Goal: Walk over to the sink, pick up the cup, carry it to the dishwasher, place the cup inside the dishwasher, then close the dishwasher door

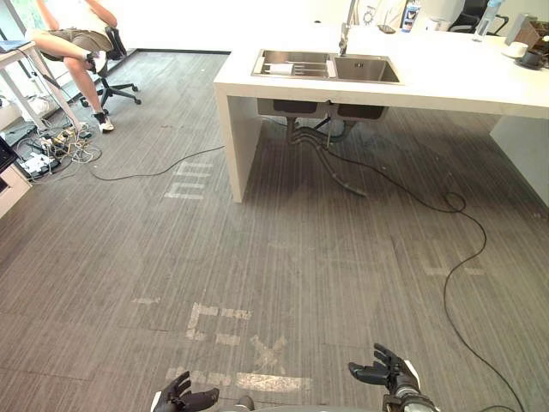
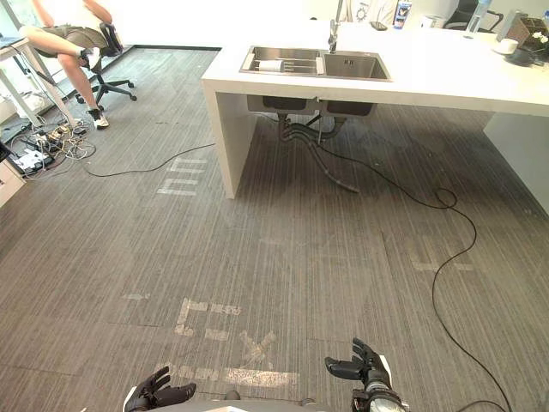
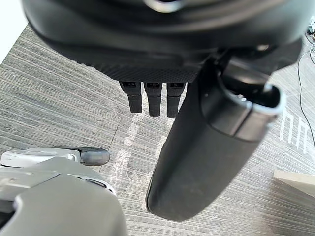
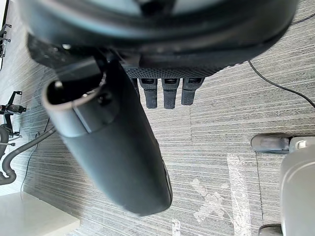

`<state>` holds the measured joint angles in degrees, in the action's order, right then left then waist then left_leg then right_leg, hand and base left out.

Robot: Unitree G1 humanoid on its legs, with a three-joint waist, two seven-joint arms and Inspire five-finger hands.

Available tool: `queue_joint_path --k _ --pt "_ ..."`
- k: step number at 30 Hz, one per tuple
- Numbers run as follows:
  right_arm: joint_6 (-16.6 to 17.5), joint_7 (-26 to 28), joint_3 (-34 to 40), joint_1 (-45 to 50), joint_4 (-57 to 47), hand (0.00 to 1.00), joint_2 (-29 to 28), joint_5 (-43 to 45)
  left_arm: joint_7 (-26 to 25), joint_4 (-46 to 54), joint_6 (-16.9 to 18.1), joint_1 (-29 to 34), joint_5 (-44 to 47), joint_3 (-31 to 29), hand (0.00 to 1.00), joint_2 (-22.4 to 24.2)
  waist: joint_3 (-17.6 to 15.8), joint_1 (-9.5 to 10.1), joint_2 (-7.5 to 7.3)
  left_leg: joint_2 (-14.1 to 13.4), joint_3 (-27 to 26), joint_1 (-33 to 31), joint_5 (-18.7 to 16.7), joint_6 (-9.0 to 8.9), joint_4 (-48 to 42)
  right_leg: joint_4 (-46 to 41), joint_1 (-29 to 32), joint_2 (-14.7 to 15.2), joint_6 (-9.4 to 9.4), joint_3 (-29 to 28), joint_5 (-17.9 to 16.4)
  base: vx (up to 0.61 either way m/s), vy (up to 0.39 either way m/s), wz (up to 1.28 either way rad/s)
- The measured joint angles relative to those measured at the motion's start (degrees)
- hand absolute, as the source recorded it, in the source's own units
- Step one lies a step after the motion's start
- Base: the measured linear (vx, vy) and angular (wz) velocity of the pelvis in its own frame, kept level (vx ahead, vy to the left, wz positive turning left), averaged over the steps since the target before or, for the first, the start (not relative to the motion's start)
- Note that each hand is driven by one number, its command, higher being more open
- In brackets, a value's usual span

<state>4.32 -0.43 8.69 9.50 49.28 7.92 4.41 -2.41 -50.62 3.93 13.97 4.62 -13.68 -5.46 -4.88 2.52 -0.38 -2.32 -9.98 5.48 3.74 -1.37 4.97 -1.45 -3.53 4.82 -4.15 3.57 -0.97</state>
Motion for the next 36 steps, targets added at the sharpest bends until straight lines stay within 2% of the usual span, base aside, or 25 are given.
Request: queue_joint_path --k 16,26,29,32,34,36 --pt "-0.03 -0.05 0.73 -0.57 1.76 0.9 0.12 0.51 -0.07 1.85 0.08 -0.34 -0.05 1.87 0.9 -0.03 -0.24 -0.17 0.41 0.3 0.35 -0.08 -0.11 -0.04 0.03 0.56 -0.29 0.14 -0.05 0.21 -0.05 0.0 -0.001 0.01" --pt "-0.52 -1.01 2.33 -2.72 1.92 0.9 0.85 0.78 -0.16 3.97 0.08 -0.42 0.01 3.02 0.9 -0.05 -1.25 -0.3 0.97 0.36 -0.22 -1.92 -2.2 -0.27 -1.34 0.31 1.53 0.03 -0.2 -0.51 -0.93 0.02 -0.002 -0.04" --pt "-0.53 -1.47 2.38 -5.58 1.7 0.9 0.92 1.08 -0.23 7.2 0.09 -0.99 1.24 3.04 0.9 -0.02 -3.27 0.0 1.15 -0.67 -0.99 -7.41 -7.22 0.08 -10.62 -1.05 3.91 -0.02 -0.27 -1.63 -1.54 0.05 0.005 -0.19" --pt "-0.53 -2.11 2.4 -7.86 0.77 0.9 1.13 1.1 -0.34 9.9 0.09 -2.02 2.37 3.04 0.9 0.14 -5.01 1.01 2.31 -2.65 -1.62 -12.48 -13.48 0.08 -20.56 -2.63 5.74 -0.81 -0.55 -2.87 -2.77 0.09 0.034 -0.24" --pt "-0.67 -2.25 2.4 -8.27 -0.32 0.9 1.19 1.11 -0.49 12.17 0.1 -2.01 3.16 3.59 0.9 0.3 -5.26 1.36 2.57 -3.26 -1.74 -14.66 -17.09 0.02 -24.92 -6.02 7.57 -1.02 -1.26 -3.28 -5.55 0.16 0.064 -0.13" --pt "-0.77 -2.32 2.41 -8.37 -2.19 0.9 1.26 1.19 -0.84 14.76 0.12 -2.12 3.76 4.94 0.9 0.54 -5.61 1.5 2.01 -3.03 -2.1 -15.45 -20.77 0.9 -28.16 -16.15 11.5 0.09 -2.71 -3.37 -10.18 0.24 0.096 -0.07"
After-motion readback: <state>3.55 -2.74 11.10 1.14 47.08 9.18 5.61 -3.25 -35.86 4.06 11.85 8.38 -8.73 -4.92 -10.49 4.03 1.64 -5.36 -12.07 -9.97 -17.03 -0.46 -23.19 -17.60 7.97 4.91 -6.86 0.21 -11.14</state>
